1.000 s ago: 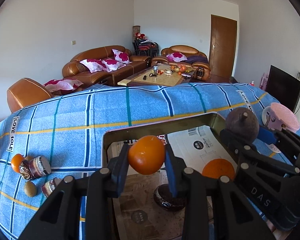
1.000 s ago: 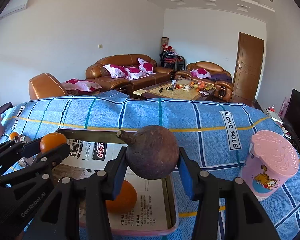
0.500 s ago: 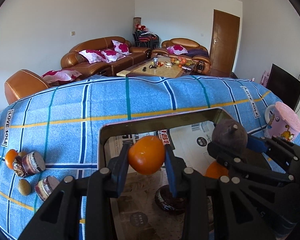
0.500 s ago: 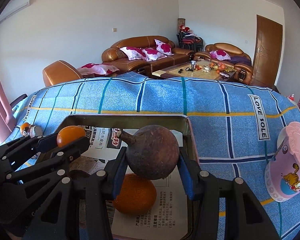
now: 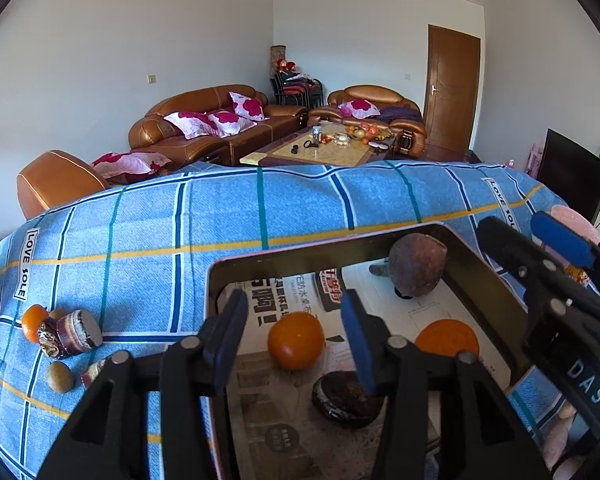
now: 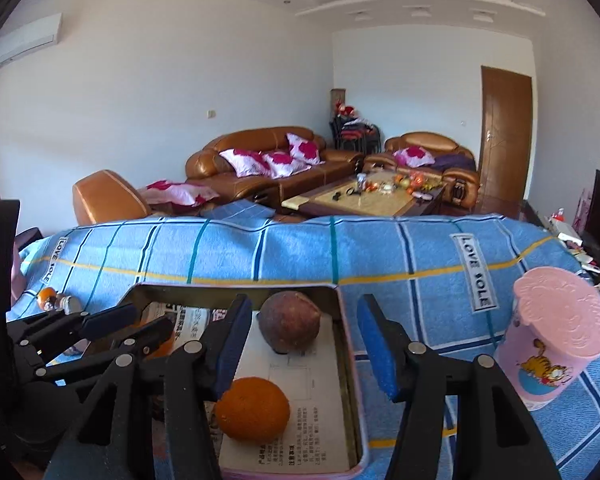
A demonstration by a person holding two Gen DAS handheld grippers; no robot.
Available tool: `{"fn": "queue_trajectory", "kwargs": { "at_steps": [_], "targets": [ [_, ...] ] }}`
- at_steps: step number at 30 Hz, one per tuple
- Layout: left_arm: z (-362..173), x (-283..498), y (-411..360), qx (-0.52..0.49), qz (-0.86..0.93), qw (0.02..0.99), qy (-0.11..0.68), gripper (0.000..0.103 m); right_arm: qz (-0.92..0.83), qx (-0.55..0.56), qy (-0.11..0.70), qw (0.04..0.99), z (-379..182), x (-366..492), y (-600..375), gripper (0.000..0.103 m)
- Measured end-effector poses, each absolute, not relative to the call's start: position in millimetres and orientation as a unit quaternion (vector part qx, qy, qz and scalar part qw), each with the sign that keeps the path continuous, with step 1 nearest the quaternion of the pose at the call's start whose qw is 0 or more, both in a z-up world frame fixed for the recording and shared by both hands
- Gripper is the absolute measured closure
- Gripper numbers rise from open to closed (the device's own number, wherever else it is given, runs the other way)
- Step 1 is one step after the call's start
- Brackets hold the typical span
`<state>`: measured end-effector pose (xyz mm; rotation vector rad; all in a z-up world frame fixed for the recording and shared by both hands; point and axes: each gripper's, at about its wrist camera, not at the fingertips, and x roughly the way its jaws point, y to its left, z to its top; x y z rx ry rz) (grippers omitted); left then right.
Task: Organize fruits
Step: 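Lower both fruits into the tin and open both grippers, then move both grippers back toward the remaining snack cakes and orange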
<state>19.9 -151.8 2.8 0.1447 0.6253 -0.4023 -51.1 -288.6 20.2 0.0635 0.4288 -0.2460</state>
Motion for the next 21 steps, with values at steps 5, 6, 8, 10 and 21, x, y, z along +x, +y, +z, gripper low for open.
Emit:
{"fn": "queue_trajectory", "kwargs": {
  "at_steps": [5, 6, 8, 10, 21],
  "targets": [
    [11, 6, -145, 0.066, -0.179, 0.945, 0.267, 0.017, -0.135, 0.043, 0.19, 0.971, 27, -54, -296, 0.028],
    [12, 3, -145, 0.07, -0.174, 0.947, 0.26, 0.008, -0.142, 0.039, 0.186, 0.971, 27, -55, -295, 0.028],
    [15, -3, -144, 0.073, -0.16, 0.954, 0.243, 0.0, -0.152, 0.031, 0.177, 0.972, 29, -57, -294, 0.028],
    [18, -6, -141, 0.069, -0.155, 0.958, 0.23, 0.0, -0.162, 0.025, 0.168, 0.972, 29, -60, -294, 0.028],
    [16, -13, -114, 0.048, -0.123, 0.962, 0.237, 0.0, -0.186, 0.042, 0.127, 0.973, 34, -77, -301, 0.028]
  ]
}}
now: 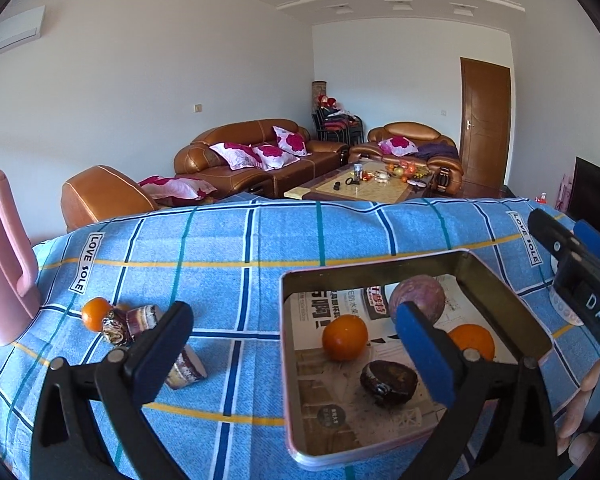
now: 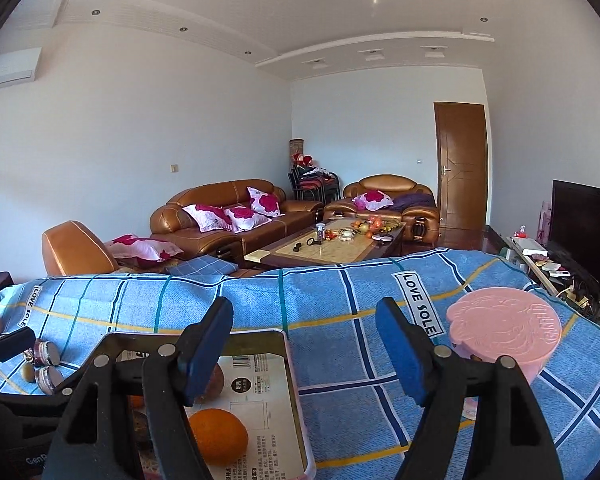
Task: Organize fruits
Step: 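Move both grippers back toward the remaining snack cakes and orange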
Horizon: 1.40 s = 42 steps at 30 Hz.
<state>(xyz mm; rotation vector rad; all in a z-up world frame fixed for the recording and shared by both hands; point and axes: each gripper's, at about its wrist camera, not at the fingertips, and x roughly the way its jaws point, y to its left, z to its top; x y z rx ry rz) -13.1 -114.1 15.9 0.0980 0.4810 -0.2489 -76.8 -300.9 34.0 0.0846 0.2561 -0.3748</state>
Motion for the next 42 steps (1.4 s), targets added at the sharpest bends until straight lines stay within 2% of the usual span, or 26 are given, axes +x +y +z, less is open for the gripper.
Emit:
{"fn": "queue_trajectory", "kwargs": {
  "at_steps": [8, 22, 42],
  "targets": [
    [18, -27, -97, 0.049, -0.108, 0.968, 0.221, 0.0, -0.199, 0.046, 0.125, 0.971, 34, -89, -290, 0.028],
    [14, -38, -65, 0.055, -0.103, 0.965, 0.236, 0.0, -0.194, 0.043, 0.141, 0.97, 31, -108, -255, 0.028],
    [10, -17, -17, 0.066, -0.072, 0.961, 0.26, 0.0, -0.147, 0.038, 0.159, 0.975, 26, -80, -181, 0.028]
  ]
}}
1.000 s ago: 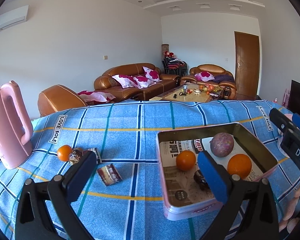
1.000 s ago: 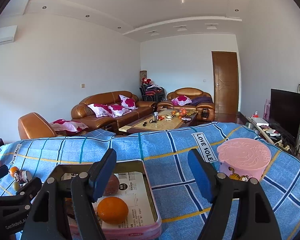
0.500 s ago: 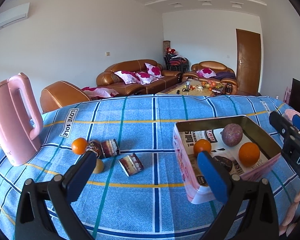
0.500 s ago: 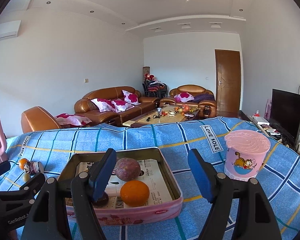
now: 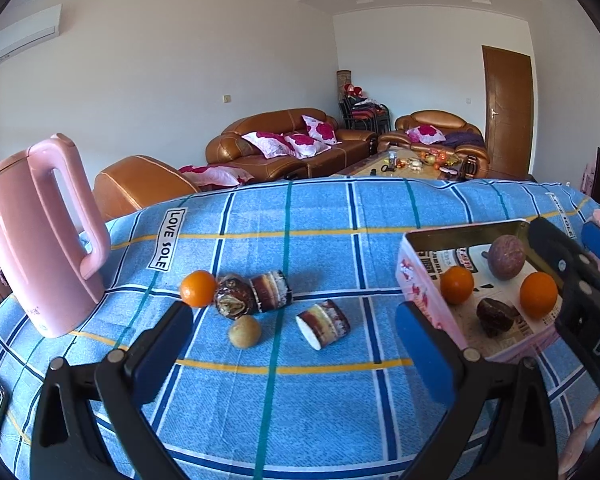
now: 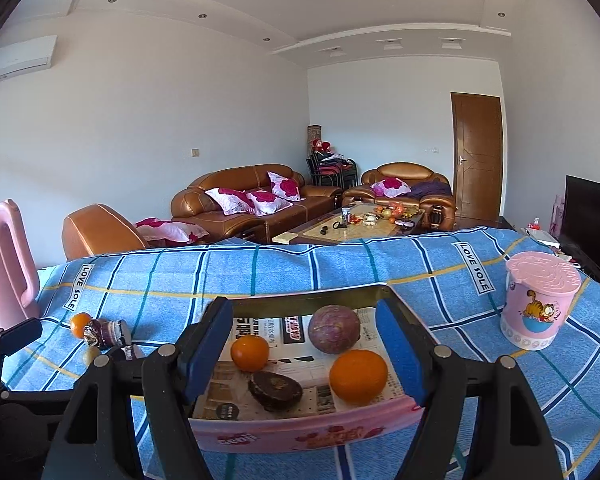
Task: Organize fruits
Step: 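Move both grippers back toward the remaining snack cakes and orange, then grasp a brown snack cake with the right gripper while the left gripper approaches the tan fruit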
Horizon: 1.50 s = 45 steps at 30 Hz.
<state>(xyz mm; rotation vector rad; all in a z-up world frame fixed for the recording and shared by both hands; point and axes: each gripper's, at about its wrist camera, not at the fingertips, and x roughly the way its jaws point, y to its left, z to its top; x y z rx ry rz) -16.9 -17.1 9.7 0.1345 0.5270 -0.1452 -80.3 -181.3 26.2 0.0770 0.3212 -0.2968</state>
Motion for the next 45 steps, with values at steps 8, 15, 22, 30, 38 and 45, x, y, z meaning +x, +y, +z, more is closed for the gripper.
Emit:
{"fn": "queue_trajectory", "kwargs": {
  "at_steps": [8, 15, 22, 30, 38, 45],
  "targets": [
    [3, 11, 27, 0.057, -0.024, 0.956, 0.287, 0.0, -0.113, 0.036, 0.169, 0.978, 24, -69, -153, 0.028],
    [-5, 39, 81, 0.006, 0.038, 0.946, 0.322, 0.0, -0.073, 0.021, 0.191, 0.979, 21, -53, -128, 0.028],
    [-8, 51, 111, 0.006, 0.113, 0.939, 0.325, 0.0, -0.019, -0.004, 0.263, 0.965, 8, -19, -95, 0.028],
    [-12, 58, 117, 0.01, 0.117, 0.934, 0.338, 0.0, 0.025, -0.053, 0.336, 0.94, -12, 17, -57, 0.033],
    [-14, 60, 106, 0.027, 0.11, 0.933, 0.34, 0.0, 0.052, -0.036, 0.417, 0.906, -34, 48, -54, 0.054],
    [-13, 64, 102, 0.037, 0.092, 0.935, 0.341, 0.0, 0.066, -0.02, 0.43, 0.9, -36, 48, -56, 0.07]
  ]
}}
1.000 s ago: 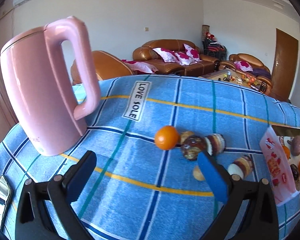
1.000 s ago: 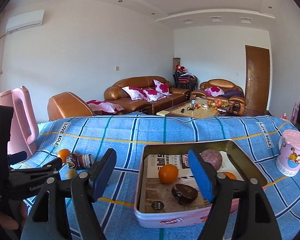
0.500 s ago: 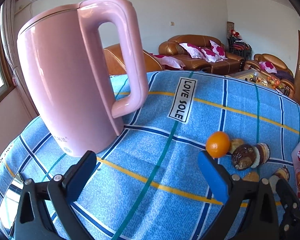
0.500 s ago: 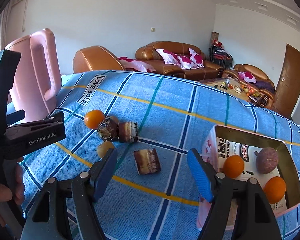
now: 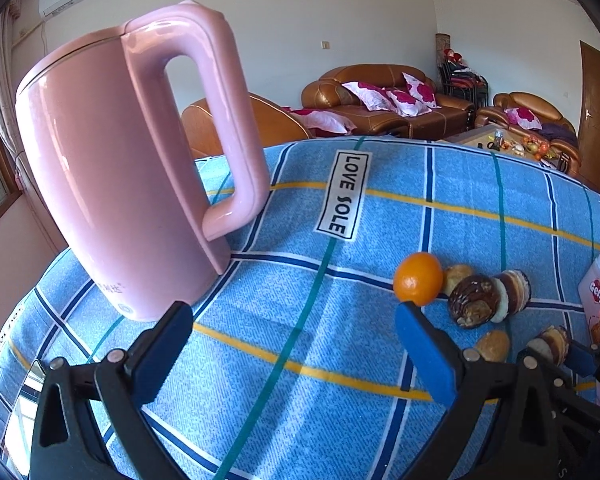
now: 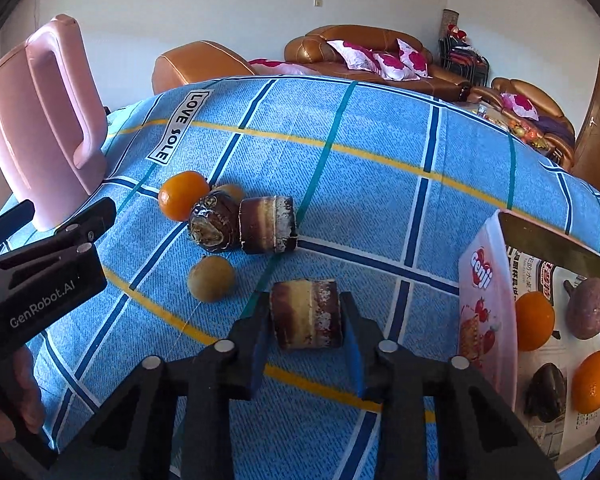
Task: Organize fruits
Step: 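Grasp a brown snack cake with the right gripper while the left gripper approaches the tan fruit, then grasp the small tan round fruit with the left gripper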
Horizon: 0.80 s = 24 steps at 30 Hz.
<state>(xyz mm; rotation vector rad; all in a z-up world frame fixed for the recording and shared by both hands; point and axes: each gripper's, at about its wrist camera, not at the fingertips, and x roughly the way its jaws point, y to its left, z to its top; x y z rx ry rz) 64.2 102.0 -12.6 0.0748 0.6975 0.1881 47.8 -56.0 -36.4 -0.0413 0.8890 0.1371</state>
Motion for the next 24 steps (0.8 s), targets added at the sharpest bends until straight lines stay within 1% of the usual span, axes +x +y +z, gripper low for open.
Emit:
{"fn": "queue_trajectory", "kwargs": {
  "at_steps": [3, 6, 8, 10, 12, 16, 20, 21, 22, 24],
  "targets": [
    [-11, 61, 101, 0.033, 0.076, 0.938, 0.338, 0.0, 0.072, -0.02, 0.419, 0.905, -32, 41, -55, 0.071],
    [-5, 55, 94, 0.033, 0.046, 0.945, 0.322, 0.001, 0.064, -0.007, 0.354, 0.933, -13, 19, -61, 0.071],
    [-2, 50, 85, 0.045, 0.023, 0.95, 0.309, 0.004, 0.055, 0.002, 0.308, 0.95, -3, 3, -66, 0.071],
    [0, 46, 75, 0.057, -0.01, 0.952, 0.3, 0.012, 0.039, -0.006, 0.285, 0.958, 3, -11, -70, 0.071],
    [0, 43, 66, 0.065, -0.045, 0.951, 0.299, 0.015, 0.031, -0.007, 0.271, 0.962, 6, -25, -78, 0.071],
    [0, 39, 46, 0.079, -0.104, 0.945, 0.3, 0.015, 0.022, -0.005, 0.257, 0.966, 11, -38, -92, 0.071],
    [-1, 40, 39, 0.078, -0.124, 0.938, 0.314, 0.016, 0.018, -0.003, 0.258, 0.966, 11, -39, -100, 0.071],
    [-3, 41, 38, 0.08, -0.126, 0.936, 0.318, 0.019, 0.018, -0.002, 0.261, 0.965, 10, -37, -101, 0.071],
    [-5, 42, 36, 0.083, -0.126, 0.934, 0.323, 0.025, 0.019, -0.001, 0.264, 0.964, 10, -36, -101, 0.071],
    [-11, 45, 29, 0.093, -0.133, 0.927, 0.338, 0.032, 0.02, 0.002, 0.266, 0.964, 9, -37, -103, 0.071]
  ]
}}
